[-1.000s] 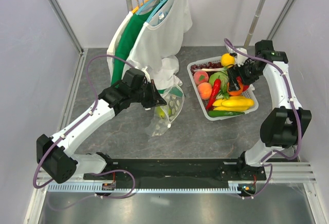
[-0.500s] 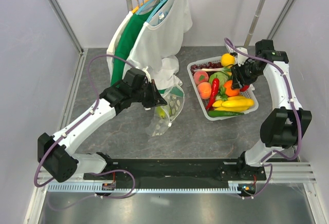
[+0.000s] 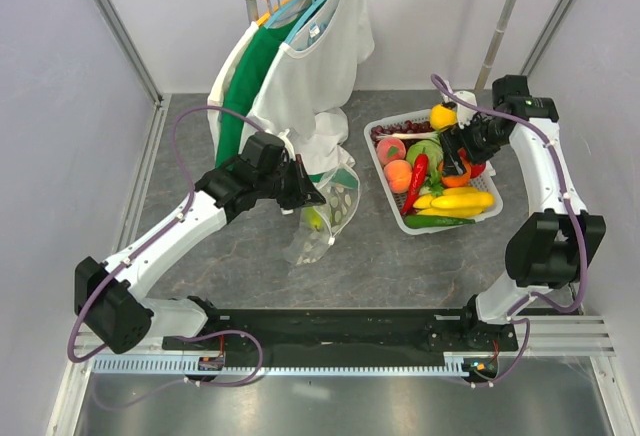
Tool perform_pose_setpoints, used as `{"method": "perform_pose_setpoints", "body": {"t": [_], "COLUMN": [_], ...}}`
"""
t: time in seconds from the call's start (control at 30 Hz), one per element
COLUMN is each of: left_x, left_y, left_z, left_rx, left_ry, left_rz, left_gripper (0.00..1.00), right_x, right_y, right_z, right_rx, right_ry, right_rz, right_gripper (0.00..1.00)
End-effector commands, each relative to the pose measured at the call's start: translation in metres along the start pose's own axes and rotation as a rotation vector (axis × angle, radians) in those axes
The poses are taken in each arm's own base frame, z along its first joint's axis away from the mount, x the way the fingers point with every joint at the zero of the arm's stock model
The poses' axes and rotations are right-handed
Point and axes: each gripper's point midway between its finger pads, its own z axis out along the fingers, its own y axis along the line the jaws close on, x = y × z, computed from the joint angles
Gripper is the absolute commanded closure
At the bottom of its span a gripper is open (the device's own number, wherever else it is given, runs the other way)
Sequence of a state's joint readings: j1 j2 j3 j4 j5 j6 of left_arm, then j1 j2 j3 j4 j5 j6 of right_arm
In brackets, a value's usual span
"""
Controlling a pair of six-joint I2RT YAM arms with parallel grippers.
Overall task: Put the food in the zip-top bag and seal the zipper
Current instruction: Pick up the fake fruit from the bin.
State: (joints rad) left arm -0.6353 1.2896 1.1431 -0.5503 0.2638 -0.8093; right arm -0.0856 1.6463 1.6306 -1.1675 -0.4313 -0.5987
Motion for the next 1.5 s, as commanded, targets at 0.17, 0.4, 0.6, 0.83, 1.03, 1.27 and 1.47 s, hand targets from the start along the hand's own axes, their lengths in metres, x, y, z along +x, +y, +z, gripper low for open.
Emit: {"method": "perform_pose_setpoints", "body": {"t": [0.17,0.4,0.6,0.83,1.03,1.27,1.47], "left_x": [-0.004,-0.004,-0.003,-0.004,-0.004,-0.003,-0.003], "left_y": [-0.002,-0.003,0.0,0.002,0.004,0.003,0.001], "left_z": [0.005,0.007,0.008,0.006,0.006,0.006,0.005], "left_rx": [0.01,0.014,0.006,-0.004,-0.011,-0.005,0.003], "left_ry": [-0.009,-0.003,-0.002,-0.009,-0.011,-0.006,-0.001], "left_rz": [0.038,0.039,0.039,0.041,0.042,0.05,0.061], "left_gripper": [0.98,0.98,0.98,0.98,0.98,0.98,0.98], "right_x": [0.005,0.013,0.007,-0.01,-0.035,-0.076,-0.12], "right_y": [0.0,0.001,0.003,0.006,0.012,0.051,0.158], "right_z": [0.016,0.026,0.029,0.009,-0.025,-0.057,-0.065], "right_rx": [-0.002,-0.003,0.001,0.023,0.06,-0.052,-0.323], "right_ry": [0.022,0.038,0.025,-0.026,-0.101,-0.242,-0.375], "right_rz": [-0.05,-0.062,-0.071,-0.062,-0.058,-0.045,-0.098], "right_gripper": [0.05,0.02,0.07,0.27,0.37,0.44,0.46]}}
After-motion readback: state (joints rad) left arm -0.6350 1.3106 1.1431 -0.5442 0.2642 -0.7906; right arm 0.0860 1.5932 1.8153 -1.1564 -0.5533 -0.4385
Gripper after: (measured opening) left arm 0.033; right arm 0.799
